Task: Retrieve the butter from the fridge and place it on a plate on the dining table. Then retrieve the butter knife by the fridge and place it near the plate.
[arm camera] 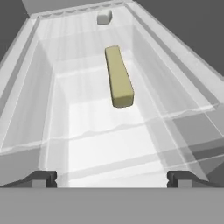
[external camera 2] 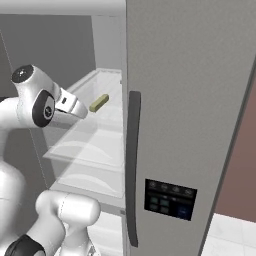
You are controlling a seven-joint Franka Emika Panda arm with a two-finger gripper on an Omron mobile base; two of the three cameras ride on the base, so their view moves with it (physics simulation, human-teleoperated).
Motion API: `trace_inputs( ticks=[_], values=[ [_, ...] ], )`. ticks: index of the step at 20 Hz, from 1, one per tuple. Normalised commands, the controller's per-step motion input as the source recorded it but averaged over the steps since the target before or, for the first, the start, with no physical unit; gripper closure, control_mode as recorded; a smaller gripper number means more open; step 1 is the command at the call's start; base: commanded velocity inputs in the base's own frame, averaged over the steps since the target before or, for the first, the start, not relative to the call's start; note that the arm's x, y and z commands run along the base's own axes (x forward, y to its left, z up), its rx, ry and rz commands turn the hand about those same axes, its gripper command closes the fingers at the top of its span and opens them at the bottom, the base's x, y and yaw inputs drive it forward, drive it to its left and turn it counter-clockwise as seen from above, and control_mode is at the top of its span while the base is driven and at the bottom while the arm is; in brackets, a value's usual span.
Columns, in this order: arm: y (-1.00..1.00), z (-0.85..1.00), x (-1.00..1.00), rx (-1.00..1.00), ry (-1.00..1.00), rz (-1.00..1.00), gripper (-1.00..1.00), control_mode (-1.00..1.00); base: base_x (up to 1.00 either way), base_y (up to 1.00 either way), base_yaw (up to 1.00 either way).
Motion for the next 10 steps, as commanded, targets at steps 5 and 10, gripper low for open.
trace_inputs(
  ticks=[5,10],
  values=[
    [-0.09,0.54,0.23,0.0,0.11,0.0,-1.0,-1.0,0.0,0.0,0.0],
    [-0.38,-0.2,0.46,0.0,0.03,0.0,-1.0,-1.0,0.0,0.0,0.0]
  ],
)
